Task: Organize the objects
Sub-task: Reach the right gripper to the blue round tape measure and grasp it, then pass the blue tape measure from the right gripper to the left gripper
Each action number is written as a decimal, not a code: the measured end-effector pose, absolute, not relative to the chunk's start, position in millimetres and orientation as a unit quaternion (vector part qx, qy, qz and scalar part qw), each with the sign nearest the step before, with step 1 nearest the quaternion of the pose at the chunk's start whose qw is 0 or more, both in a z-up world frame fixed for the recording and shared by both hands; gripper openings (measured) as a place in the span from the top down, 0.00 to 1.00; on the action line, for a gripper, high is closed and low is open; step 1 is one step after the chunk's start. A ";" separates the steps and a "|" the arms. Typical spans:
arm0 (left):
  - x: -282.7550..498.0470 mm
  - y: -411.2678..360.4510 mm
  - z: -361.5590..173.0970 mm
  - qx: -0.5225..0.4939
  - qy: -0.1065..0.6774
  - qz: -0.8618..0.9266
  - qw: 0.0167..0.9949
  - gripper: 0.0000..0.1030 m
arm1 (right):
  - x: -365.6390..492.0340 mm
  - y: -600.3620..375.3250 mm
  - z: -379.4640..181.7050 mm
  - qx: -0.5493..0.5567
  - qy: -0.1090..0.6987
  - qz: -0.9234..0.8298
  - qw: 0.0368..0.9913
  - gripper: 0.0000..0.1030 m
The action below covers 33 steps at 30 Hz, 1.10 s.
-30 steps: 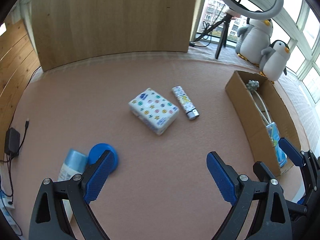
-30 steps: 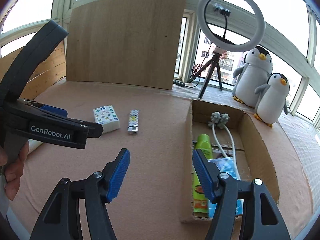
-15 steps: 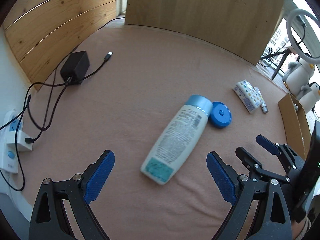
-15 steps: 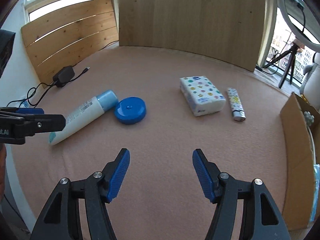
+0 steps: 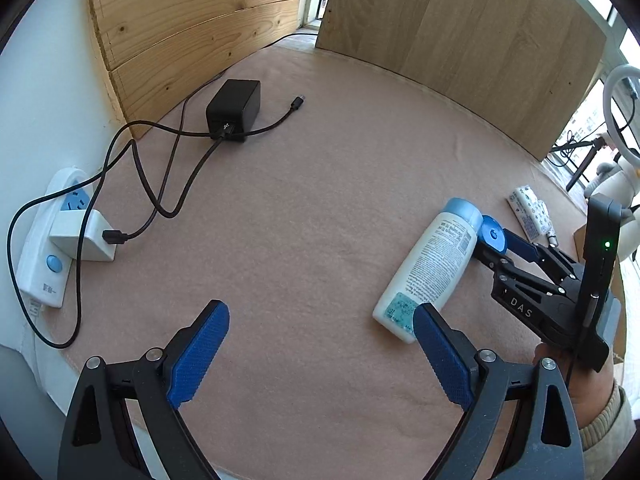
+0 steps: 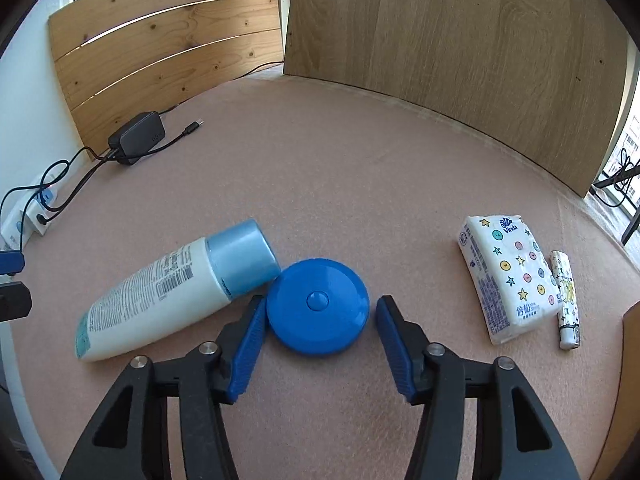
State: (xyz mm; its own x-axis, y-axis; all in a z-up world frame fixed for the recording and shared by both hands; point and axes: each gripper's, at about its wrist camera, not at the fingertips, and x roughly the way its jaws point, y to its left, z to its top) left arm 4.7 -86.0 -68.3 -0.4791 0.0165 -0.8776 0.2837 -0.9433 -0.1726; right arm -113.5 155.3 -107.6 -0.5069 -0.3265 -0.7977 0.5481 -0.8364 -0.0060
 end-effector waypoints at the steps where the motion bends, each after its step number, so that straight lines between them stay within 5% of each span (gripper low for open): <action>1: 5.0 -83.8 -68.2 0.504 0.148 -0.847 0.076 0.07 | -113.0 153.8 -107.8 0.426 0.131 -0.858 0.254 0.55; 21: -12.4 35.3 -67.7 0.512 0.077 -0.849 -0.103 0.07 | 3.4 216.4 -104.6 0.436 0.162 -0.826 0.318 0.55; 27: -16.3 79.6 -79.0 0.498 -0.002 -0.850 -0.172 0.08 | 24.3 231.9 -105.5 0.418 0.169 -0.839 0.306 0.40; 33: -1.1 112.1 -94.0 0.450 -0.093 -0.860 -0.220 0.11 | 34.7 294.1 -102.3 0.458 0.096 -0.846 0.254 0.40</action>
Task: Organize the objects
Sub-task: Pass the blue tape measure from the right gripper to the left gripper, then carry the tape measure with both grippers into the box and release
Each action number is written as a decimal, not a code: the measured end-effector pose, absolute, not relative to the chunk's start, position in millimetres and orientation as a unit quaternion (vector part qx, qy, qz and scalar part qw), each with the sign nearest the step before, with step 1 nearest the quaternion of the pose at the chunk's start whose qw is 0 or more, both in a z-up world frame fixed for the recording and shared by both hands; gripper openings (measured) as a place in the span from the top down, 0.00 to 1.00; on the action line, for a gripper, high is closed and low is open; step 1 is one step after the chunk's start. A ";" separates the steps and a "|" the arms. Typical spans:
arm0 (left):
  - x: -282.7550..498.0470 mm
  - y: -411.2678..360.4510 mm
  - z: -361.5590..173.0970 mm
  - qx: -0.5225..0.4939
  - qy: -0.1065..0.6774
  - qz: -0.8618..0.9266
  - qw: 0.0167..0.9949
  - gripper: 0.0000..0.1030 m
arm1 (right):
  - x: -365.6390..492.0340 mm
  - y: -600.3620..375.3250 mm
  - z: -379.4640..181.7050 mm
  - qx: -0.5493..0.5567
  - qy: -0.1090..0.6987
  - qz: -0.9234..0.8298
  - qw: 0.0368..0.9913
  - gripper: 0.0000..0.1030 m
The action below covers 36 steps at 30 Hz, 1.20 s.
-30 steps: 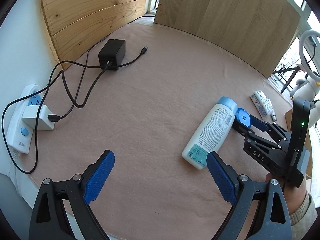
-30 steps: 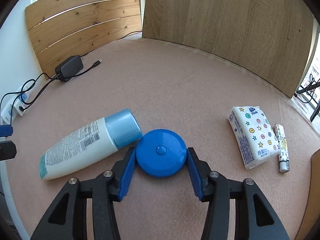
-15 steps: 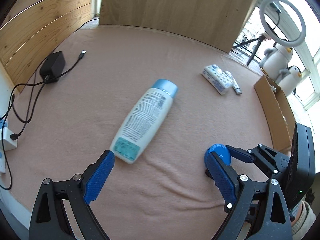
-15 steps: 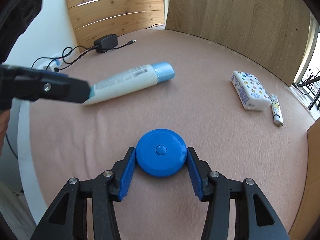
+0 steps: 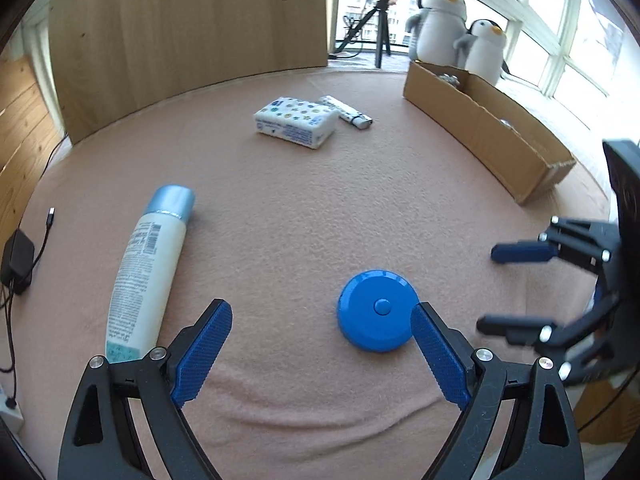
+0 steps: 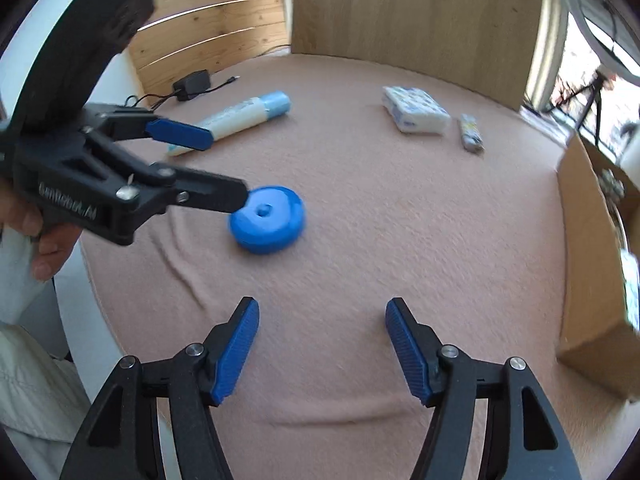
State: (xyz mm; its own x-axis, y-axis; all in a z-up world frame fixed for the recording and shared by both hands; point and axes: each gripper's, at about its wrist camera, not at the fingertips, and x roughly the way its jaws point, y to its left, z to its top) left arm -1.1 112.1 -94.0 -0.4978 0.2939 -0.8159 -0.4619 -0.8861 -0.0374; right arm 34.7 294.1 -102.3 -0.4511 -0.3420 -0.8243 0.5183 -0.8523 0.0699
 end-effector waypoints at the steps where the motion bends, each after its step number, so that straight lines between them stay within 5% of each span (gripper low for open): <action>1: 2.1 116.0 -97.7 -0.443 0.103 0.861 0.227 0.13 | 29.8 305.0 -100.5 0.465 0.076 -0.849 0.241 0.40; 6: 10.7 129.4 -114.7 -0.433 0.136 0.858 0.241 0.22 | -14.0 315.0 -83.2 0.498 -0.014 -0.825 0.266 0.40; 11: 11.0 130.5 -116.3 -0.419 0.132 0.859 0.261 0.30 | -33.9 257.3 -78.7 0.509 0.096 -0.779 0.354 0.40; 19: 11.9 130.4 -116.7 -0.413 0.125 0.855 0.289 0.48 | -31.8 219.1 -97.4 0.527 0.147 -0.730 0.409 0.50; 36: 13.9 134.2 -81.2 -0.394 0.137 0.866 0.276 0.48 | -27.1 223.6 -71.5 0.506 0.149 -0.743 0.412 0.56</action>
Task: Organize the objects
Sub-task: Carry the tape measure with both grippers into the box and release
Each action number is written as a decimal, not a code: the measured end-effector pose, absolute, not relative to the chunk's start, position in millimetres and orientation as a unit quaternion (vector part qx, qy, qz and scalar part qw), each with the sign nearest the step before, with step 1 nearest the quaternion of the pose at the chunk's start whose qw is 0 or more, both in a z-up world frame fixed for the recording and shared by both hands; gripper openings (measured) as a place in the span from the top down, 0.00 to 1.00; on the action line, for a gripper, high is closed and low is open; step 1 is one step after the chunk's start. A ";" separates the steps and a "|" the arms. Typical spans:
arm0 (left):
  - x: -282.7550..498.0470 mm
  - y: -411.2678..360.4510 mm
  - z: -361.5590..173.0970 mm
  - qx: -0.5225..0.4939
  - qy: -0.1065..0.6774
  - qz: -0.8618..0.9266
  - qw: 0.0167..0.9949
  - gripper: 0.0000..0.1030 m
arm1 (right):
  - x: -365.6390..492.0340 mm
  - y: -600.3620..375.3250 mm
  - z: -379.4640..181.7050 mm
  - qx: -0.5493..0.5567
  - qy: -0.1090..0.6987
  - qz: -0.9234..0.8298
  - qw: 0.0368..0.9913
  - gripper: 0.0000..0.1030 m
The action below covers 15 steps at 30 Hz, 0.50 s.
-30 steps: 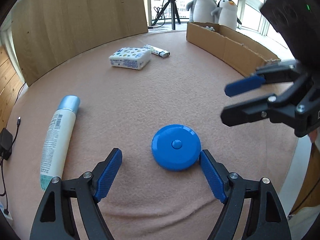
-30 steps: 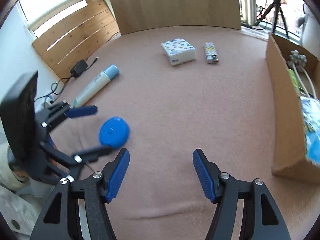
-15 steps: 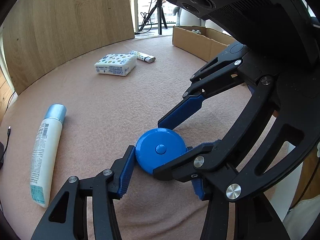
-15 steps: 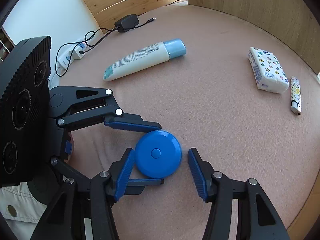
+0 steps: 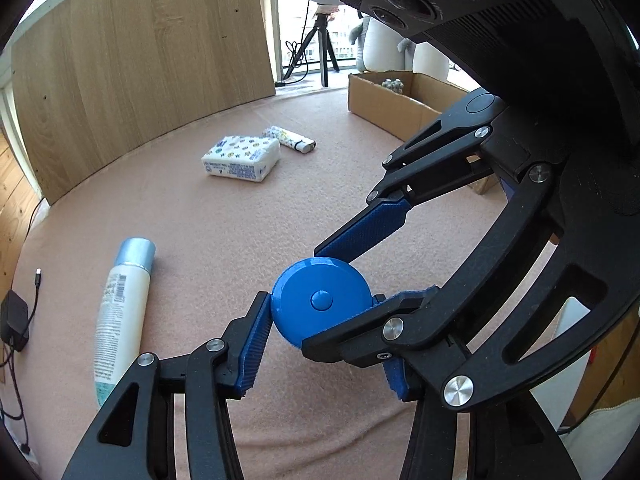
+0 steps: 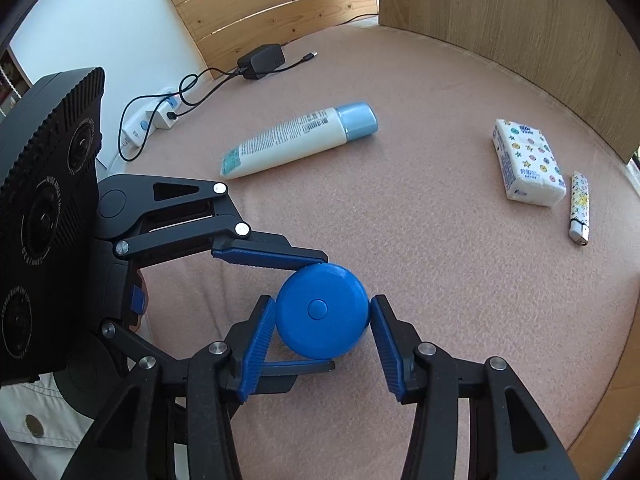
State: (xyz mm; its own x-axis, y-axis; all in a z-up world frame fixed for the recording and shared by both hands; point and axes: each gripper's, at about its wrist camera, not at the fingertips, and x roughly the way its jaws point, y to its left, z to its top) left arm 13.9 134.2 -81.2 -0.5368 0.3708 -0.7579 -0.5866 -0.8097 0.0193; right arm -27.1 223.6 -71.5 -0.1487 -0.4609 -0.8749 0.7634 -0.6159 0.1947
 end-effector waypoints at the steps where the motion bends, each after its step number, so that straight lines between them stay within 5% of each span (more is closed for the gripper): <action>1: 14.2 134.2 -75.1 -0.389 0.138 0.868 0.276 0.48 | -26.5 224.1 -65.3 0.502 0.151 -0.746 0.412 0.56; 15: 13.1 150.0 -42.9 -0.351 0.157 0.875 0.294 0.48 | -19.0 236.2 -20.0 0.463 0.161 -0.779 0.392 0.57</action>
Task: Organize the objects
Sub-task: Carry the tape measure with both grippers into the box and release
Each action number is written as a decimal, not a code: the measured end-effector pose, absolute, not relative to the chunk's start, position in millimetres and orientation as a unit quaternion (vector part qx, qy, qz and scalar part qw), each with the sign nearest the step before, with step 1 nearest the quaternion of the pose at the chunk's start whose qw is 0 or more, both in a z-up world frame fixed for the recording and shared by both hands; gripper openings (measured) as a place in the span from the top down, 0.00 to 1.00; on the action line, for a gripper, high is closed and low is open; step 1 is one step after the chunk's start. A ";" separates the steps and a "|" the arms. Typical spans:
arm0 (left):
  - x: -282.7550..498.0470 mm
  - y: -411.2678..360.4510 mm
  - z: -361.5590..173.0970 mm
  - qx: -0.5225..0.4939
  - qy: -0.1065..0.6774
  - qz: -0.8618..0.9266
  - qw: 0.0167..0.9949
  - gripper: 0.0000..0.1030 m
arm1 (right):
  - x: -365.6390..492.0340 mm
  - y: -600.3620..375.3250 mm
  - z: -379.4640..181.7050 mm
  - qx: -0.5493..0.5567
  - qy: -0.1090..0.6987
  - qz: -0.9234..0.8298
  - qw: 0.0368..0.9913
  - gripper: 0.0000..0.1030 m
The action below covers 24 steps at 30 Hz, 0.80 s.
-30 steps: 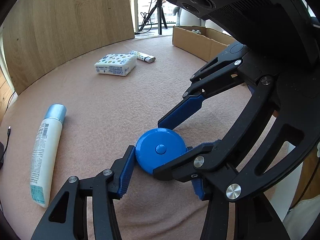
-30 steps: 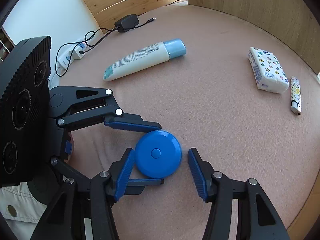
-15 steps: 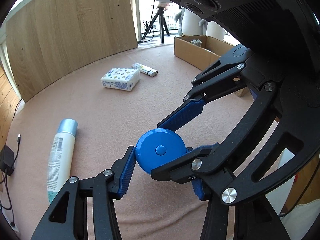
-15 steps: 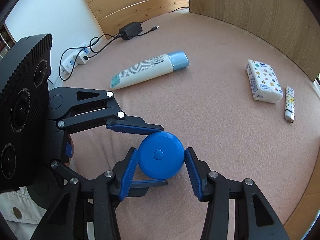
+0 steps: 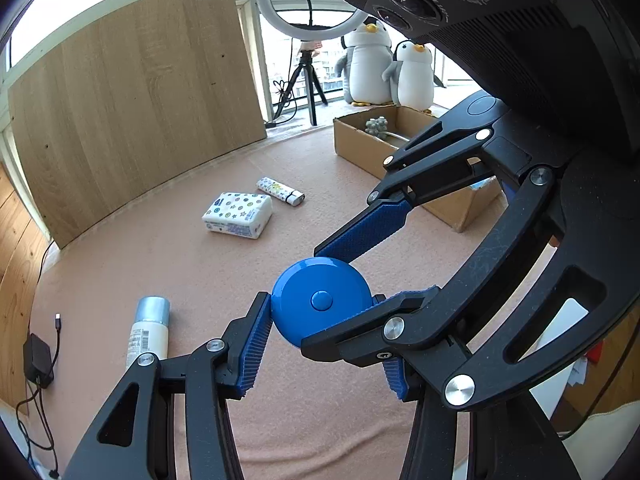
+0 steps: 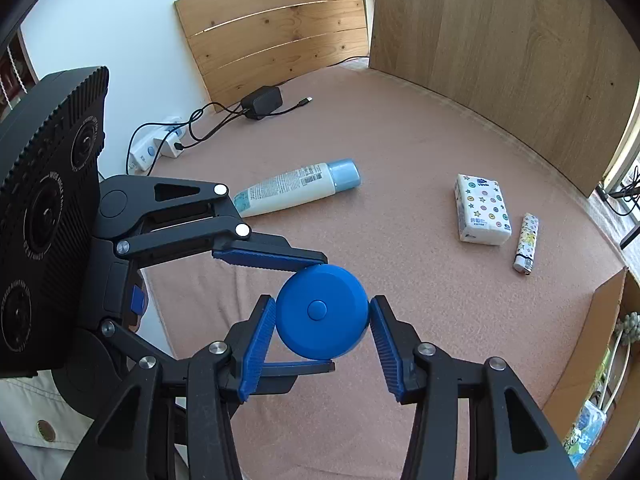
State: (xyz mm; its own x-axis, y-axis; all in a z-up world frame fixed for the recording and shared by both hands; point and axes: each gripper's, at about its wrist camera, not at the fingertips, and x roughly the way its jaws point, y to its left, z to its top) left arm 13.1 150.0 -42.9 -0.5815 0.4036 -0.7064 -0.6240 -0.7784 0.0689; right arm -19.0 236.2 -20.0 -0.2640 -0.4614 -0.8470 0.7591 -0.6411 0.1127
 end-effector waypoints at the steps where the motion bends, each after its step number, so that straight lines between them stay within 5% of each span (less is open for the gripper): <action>1: 12.3 153.4 -41.6 -0.349 0.159 0.874 0.297 0.48 | -17.3 239.4 -18.6 0.462 0.160 -0.781 0.389 0.57; 24: -14.1 356.7 -12.9 -0.285 0.243 0.810 0.450 0.48 | -29.7 427.5 14.1 0.449 0.084 -0.858 0.233 0.57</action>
